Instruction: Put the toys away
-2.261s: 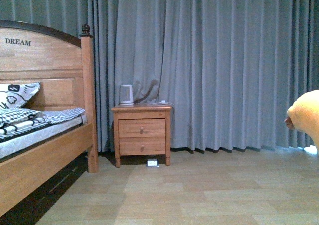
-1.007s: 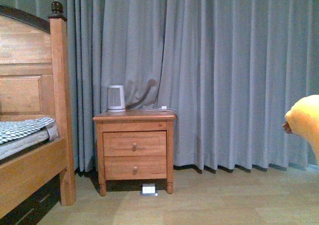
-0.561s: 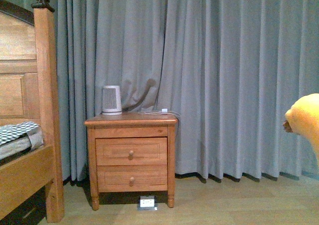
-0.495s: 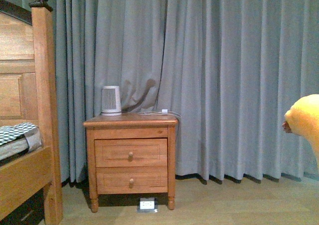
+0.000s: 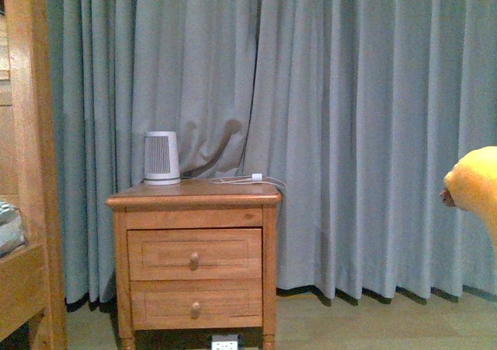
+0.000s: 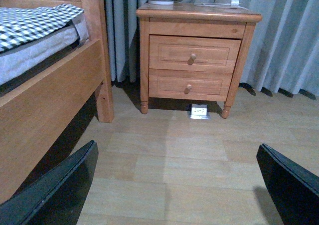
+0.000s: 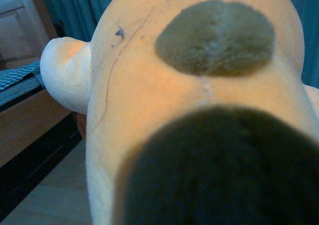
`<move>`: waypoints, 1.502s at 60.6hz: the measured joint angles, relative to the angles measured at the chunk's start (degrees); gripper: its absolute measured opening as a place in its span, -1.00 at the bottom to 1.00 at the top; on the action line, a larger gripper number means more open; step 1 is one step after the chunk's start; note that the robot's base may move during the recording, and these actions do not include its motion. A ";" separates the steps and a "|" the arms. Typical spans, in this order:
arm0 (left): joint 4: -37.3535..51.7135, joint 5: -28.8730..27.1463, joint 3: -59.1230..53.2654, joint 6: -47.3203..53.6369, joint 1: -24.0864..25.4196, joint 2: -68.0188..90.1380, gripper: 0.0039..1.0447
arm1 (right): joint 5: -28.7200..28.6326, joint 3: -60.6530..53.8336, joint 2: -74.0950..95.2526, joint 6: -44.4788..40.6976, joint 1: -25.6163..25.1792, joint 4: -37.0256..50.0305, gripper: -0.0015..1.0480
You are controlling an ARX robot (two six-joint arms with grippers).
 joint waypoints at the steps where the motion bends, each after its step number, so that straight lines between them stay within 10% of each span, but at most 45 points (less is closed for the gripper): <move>1: 0.00 0.00 0.00 0.00 0.00 0.00 0.89 | 0.00 0.00 -0.02 0.00 -0.02 -0.02 -0.64; 91: 0.00 -0.02 0.00 0.00 0.02 -0.02 0.89 | -0.02 0.00 0.00 -0.02 0.02 0.00 -0.64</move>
